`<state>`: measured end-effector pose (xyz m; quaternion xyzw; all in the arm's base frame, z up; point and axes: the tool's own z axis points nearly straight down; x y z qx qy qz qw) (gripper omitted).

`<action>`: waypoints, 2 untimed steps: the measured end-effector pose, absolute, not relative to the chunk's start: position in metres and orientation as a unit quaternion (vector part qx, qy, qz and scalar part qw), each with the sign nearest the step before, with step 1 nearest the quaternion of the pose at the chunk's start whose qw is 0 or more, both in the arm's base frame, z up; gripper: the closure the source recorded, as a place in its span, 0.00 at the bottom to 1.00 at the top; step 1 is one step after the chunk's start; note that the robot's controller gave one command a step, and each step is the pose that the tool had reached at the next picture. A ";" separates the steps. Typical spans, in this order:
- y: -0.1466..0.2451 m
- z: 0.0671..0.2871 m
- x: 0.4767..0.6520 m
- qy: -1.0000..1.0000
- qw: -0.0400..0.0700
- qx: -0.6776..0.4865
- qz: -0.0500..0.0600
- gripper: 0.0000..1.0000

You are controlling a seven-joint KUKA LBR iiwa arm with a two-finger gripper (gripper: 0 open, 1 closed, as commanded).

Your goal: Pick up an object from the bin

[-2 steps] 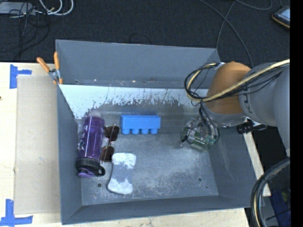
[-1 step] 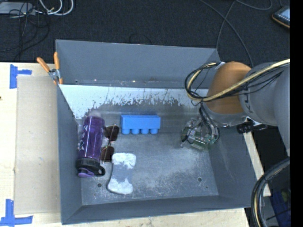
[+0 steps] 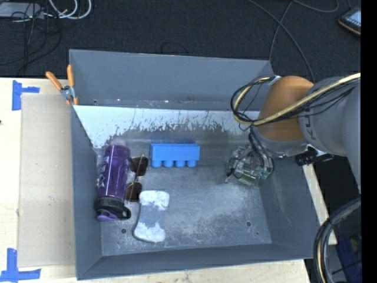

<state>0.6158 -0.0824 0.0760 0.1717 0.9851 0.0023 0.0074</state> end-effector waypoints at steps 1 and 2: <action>-0.082 0.081 0.616 0.985 0.008 0.171 0.002 1.00; -0.083 0.119 0.614 0.985 0.004 0.171 0.002 1.00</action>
Offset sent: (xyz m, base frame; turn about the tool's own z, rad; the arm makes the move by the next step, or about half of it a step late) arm 0.0006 0.0001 0.0683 -0.0009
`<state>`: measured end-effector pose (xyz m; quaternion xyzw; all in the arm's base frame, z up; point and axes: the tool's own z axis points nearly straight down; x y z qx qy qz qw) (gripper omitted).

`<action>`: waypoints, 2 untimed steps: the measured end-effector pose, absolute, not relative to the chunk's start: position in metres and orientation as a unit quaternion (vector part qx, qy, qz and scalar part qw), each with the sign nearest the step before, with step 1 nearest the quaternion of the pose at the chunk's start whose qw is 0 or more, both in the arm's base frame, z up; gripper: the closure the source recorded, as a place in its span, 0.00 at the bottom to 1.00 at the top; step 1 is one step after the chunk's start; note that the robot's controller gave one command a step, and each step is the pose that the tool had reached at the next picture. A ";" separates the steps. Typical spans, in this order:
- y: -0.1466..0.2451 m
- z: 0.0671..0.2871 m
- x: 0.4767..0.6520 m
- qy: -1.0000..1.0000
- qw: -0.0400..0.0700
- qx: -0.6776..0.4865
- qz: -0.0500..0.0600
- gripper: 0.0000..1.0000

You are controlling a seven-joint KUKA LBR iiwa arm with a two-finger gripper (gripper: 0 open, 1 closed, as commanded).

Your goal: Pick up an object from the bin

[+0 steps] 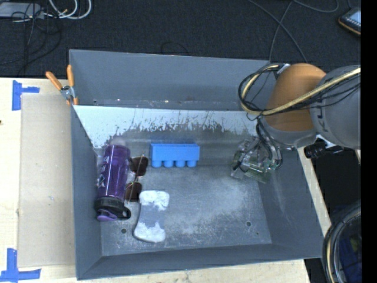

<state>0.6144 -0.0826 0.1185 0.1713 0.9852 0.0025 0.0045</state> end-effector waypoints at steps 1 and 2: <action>-0.083 0.146 0.616 0.985 0.007 0.171 0.002 1.00; -0.083 0.167 0.616 0.985 0.006 0.171 0.003 1.00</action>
Offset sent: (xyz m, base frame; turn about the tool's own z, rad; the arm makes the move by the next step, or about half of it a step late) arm 0.0014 -0.0004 0.0728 0.0000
